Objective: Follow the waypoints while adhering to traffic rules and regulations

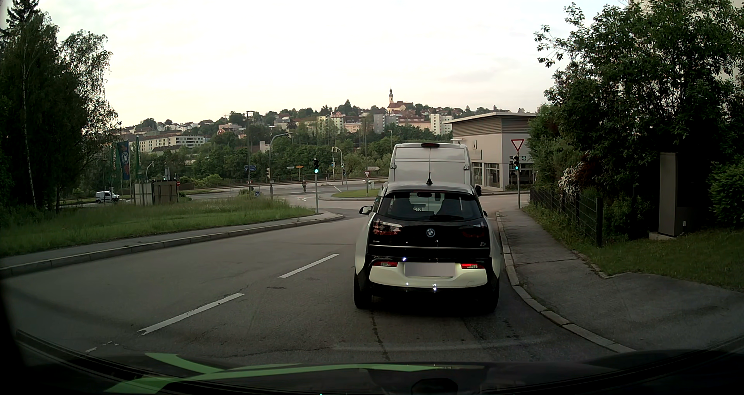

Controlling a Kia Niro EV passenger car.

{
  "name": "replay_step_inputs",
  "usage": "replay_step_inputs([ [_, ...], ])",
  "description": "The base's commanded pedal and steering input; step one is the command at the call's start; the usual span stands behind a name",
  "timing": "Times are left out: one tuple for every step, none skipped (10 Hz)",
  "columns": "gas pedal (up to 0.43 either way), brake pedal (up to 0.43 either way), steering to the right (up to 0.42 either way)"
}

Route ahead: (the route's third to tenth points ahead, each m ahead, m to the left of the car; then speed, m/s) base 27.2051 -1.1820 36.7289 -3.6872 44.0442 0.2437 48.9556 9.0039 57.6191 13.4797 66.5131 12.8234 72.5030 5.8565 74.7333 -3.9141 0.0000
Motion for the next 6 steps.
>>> replay_step_inputs([
  [0.000,0.268,0.009],
  [0.000,0.244,0.005],
  [0.000,0.232,0.005],
  [0.000,0.207,0.005],
  [0.000,0.171,0.005],
  [0.000,0.122,0.004],
])
